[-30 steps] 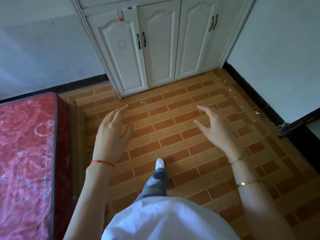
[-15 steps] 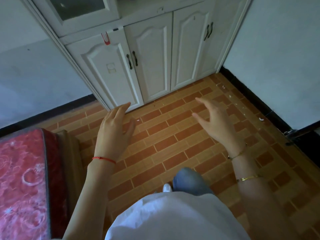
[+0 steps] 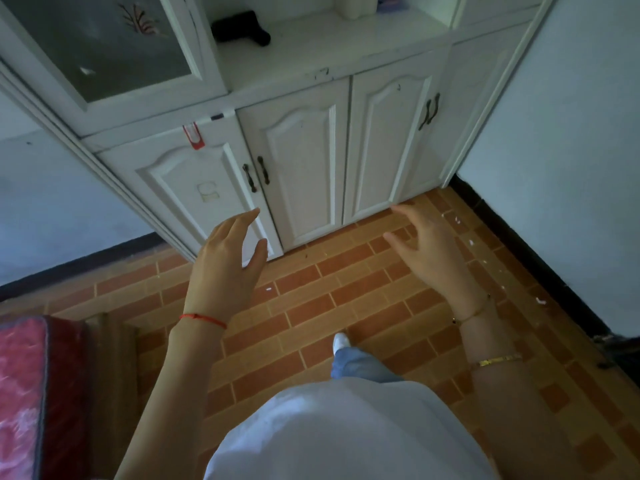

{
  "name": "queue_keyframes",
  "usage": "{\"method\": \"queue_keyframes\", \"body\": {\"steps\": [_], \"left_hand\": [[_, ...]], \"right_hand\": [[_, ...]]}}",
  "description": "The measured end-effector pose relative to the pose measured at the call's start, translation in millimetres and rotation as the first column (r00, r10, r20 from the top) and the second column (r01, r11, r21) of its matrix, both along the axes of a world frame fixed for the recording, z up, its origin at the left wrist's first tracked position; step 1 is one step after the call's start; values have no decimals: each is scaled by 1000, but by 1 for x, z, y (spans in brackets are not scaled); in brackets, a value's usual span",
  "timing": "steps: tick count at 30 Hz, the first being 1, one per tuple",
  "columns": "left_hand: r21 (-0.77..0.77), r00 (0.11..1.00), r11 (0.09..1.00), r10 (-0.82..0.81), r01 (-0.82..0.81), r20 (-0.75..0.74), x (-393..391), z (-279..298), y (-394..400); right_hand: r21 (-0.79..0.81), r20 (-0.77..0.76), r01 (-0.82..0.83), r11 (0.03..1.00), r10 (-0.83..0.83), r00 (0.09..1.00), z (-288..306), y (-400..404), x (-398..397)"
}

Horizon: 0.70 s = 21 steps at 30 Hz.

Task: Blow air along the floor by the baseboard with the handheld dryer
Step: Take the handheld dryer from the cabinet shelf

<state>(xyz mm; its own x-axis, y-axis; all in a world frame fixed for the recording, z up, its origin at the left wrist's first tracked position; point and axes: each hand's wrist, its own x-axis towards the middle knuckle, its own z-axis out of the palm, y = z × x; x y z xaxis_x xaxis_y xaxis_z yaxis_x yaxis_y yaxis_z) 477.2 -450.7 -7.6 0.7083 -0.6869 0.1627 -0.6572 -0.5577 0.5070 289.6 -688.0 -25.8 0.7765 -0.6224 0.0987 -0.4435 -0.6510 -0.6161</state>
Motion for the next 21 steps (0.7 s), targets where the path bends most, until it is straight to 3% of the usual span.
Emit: {"method": "queue_keyframes", "body": {"steps": [8, 21], "left_hand": [[-35, 994, 993, 109, -110, -13, 64, 15, -94], [-49, 986, 985, 166, -165, 11, 179, 0, -203]], "right_hand": [[-56, 31, -114, 992, 116, 993, 24, -117, 103], [-23, 29, -166, 986, 166, 986, 5, -231, 233]]}}
